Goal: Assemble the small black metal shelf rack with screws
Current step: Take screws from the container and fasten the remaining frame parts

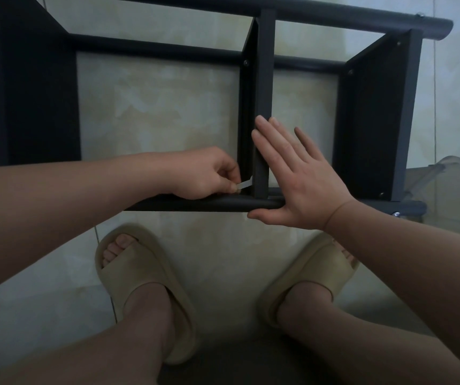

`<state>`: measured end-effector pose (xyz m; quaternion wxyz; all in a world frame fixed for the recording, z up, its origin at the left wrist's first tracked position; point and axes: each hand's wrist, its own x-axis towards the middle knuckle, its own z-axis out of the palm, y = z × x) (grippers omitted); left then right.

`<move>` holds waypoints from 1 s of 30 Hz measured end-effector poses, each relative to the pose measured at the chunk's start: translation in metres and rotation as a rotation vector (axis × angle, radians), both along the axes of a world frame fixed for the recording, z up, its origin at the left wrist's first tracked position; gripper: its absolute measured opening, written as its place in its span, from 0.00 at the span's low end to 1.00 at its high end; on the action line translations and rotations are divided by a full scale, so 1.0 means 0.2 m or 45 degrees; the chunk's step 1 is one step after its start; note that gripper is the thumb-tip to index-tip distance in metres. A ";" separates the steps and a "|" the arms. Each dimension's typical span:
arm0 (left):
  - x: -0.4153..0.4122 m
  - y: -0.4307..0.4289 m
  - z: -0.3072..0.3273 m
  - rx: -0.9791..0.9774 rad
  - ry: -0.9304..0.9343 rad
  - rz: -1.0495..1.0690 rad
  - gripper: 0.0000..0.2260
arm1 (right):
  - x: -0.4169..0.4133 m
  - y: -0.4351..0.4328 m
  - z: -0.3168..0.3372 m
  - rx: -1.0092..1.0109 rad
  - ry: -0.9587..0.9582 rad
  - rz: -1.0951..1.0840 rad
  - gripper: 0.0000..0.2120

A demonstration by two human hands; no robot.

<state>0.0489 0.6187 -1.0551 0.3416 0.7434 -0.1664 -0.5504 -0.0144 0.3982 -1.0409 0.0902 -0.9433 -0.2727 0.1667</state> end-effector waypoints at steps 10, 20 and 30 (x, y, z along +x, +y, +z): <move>0.07 0.02 0.03 -0.001 -0.407 -0.103 0.04 | 0.00 0.00 -0.01 0.035 -0.022 -0.008 0.53; 0.04 -0.02 0.05 -0.062 -0.128 0.205 0.08 | 0.00 0.00 -0.01 0.009 -0.034 0.008 0.53; 0.00 -0.06 0.06 -0.099 0.513 0.790 0.04 | 0.01 0.00 -0.02 -0.058 -0.094 0.026 0.55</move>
